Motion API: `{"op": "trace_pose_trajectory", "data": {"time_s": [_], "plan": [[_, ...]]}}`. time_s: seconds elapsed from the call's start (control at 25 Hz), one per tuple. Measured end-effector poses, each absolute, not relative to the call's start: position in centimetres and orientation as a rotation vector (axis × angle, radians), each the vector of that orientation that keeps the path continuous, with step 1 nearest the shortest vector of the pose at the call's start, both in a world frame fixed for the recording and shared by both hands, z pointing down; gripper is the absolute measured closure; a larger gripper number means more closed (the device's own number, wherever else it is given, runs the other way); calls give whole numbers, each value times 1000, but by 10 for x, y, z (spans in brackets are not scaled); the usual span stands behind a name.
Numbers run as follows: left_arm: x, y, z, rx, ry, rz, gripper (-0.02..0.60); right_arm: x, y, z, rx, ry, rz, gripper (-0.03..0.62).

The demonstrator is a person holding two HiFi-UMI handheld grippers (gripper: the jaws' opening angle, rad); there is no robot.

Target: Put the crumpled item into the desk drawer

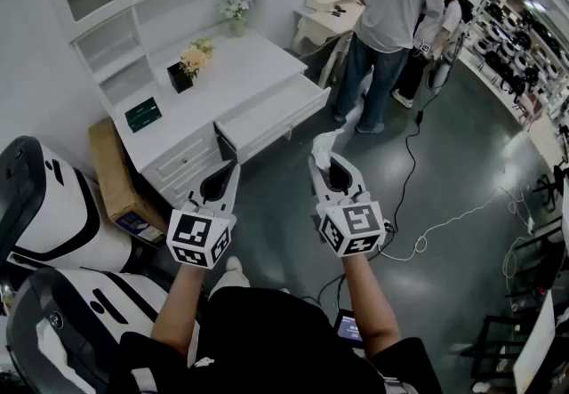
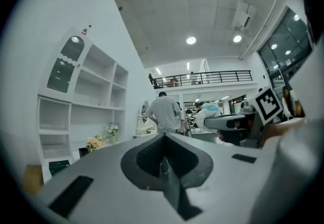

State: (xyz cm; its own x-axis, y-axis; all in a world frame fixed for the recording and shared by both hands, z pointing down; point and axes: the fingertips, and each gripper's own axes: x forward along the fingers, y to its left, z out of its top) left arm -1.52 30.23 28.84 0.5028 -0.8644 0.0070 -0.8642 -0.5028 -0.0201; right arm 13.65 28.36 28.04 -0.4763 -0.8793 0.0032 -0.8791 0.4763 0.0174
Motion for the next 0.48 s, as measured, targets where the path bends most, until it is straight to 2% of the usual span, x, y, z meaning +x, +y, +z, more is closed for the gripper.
{"op": "trace_pose_trajectory", "data": {"time_s": [0.48], "plan": [[2, 309, 287, -2719, 1534, -29, 575, 149, 293, 279, 1601, -2720, 17, 510]]}}
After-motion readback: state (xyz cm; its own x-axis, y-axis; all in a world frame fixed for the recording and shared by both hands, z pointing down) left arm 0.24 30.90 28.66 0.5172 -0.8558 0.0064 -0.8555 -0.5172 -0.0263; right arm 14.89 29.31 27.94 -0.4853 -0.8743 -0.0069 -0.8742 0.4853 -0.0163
